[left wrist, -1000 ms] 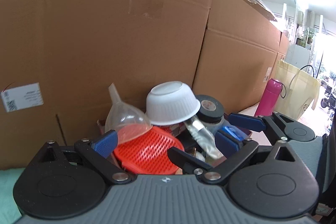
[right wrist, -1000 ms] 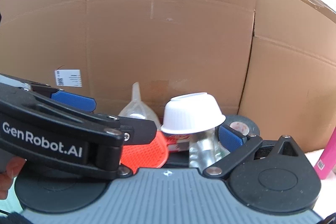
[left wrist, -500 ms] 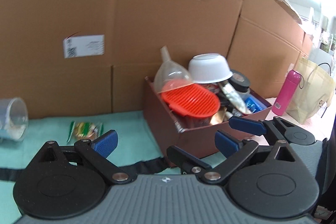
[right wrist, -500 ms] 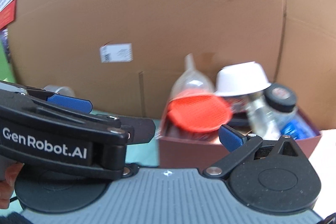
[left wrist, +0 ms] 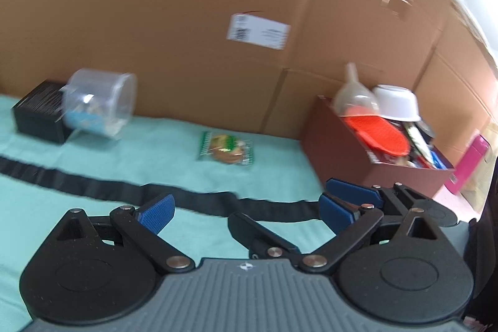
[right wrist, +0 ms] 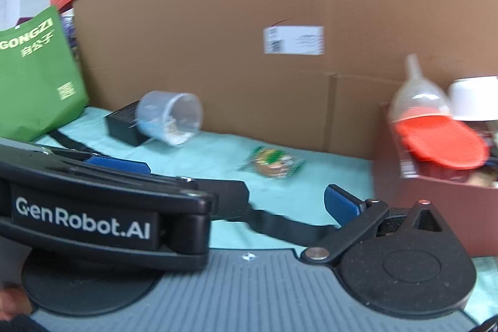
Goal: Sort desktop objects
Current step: 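Move the left tool toward the clear cup with cotton swabs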
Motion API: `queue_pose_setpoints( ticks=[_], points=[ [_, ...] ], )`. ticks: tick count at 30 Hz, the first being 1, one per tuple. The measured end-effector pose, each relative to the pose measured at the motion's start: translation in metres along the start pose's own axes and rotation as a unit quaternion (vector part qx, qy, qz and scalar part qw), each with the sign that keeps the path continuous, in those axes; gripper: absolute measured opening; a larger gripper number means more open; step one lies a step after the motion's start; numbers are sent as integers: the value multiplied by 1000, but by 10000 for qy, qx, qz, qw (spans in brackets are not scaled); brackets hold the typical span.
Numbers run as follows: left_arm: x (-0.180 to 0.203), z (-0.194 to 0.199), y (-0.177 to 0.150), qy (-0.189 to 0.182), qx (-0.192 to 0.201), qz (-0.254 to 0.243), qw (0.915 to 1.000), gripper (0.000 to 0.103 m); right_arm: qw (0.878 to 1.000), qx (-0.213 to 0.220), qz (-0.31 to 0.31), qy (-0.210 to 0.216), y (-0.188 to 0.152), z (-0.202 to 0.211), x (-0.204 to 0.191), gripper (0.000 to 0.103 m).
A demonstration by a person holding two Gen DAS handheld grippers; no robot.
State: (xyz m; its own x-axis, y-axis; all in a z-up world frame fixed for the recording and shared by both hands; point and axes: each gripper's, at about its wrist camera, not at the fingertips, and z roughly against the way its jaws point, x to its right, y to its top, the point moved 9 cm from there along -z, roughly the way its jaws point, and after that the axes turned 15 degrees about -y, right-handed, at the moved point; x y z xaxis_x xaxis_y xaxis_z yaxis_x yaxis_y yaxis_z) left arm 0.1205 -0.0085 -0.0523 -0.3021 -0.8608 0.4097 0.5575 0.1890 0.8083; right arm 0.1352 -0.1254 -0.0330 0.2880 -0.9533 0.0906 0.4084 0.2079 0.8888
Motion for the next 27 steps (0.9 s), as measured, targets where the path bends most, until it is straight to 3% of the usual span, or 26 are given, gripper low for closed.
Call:
queue_pose_setpoints(
  ticks=[11, 16, 27],
  points=[
    [-89, 30, 21, 598, 356, 515, 9962, 102, 9989, 68, 192, 422, 21, -36, -69, 101],
    [-122, 33, 42, 828, 465, 498, 9942, 101, 9983, 98, 222, 534, 37, -62, -90, 101],
    [-179, 18, 78, 960, 558, 634, 9918, 101, 9966, 121, 426, 700, 57, -115, -130, 100]
  ],
)
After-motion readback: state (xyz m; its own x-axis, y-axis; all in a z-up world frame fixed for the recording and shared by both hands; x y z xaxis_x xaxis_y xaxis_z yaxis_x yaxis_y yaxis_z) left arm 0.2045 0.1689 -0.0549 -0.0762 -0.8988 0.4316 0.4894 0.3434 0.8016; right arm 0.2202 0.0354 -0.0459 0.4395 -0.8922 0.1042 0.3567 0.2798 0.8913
